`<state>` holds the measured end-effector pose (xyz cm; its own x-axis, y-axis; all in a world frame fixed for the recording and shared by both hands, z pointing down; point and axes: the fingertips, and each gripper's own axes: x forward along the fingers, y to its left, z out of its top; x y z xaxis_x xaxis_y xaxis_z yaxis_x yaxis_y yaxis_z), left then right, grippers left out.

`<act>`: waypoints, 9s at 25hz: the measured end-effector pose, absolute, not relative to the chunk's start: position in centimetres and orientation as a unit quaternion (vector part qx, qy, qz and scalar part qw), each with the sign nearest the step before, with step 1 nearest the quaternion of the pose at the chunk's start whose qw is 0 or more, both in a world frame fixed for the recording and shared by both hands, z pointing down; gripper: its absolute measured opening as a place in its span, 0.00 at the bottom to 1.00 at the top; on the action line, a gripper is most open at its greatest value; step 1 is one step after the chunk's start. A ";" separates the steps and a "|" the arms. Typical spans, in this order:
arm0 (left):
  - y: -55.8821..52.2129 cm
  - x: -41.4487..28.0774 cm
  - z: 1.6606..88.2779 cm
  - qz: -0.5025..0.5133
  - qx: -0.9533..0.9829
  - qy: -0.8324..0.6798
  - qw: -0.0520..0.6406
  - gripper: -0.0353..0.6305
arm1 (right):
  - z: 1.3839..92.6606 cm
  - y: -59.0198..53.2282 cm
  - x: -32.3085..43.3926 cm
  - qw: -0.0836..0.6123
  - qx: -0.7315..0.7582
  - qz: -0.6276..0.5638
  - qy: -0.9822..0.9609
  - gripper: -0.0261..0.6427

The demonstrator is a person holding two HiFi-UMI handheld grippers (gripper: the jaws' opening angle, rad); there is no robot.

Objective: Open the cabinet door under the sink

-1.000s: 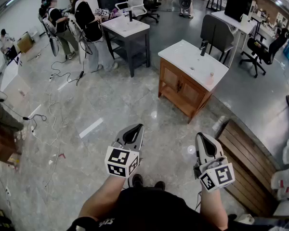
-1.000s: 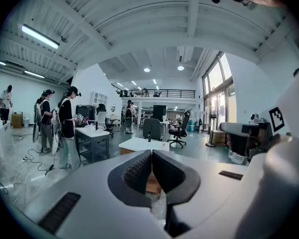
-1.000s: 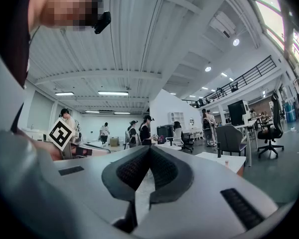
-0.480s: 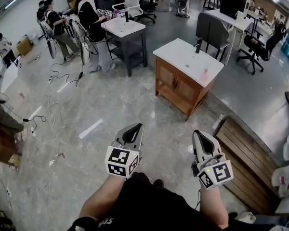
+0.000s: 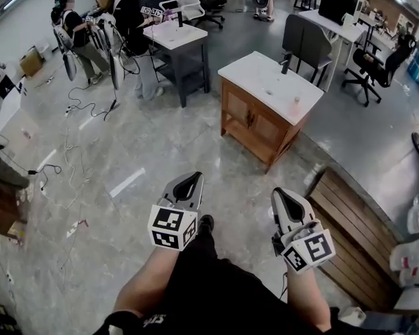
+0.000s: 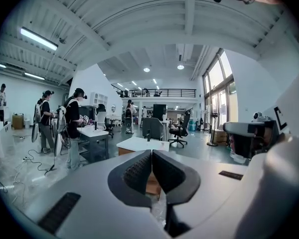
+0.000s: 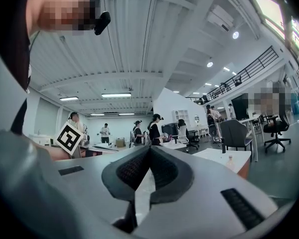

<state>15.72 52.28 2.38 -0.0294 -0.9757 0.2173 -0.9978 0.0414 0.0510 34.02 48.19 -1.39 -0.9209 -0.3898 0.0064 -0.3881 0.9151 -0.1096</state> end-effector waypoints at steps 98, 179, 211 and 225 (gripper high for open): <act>-17.5 -1.4 51.0 0.173 0.871 -0.408 0.210 0.21 | 46.1 -12.2 5.8 -0.091 -0.466 -0.220 0.852 0.06; -21.3 2.2 63.4 0.261 0.858 -0.401 0.189 0.19 | 54.9 -13.7 8.9 -0.146 -0.399 -0.221 0.878 0.15; -17.1 0.7 63.2 0.301 0.892 -0.294 0.166 0.18 | 52.3 -18.9 1.4 -0.154 -0.344 -0.180 0.909 0.23; -14.6 -0.6 63.0 0.295 0.894 -0.296 0.163 0.18 | 52.1 -15.8 -0.5 -0.167 -0.271 -0.149 0.936 0.19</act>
<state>-0.64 -14.58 63.03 0.6514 -0.4330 0.6231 -0.6247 -0.7722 0.1164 -0.52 -15.84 52.06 -0.7971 -0.4577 0.3939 -0.5576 0.8083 -0.1890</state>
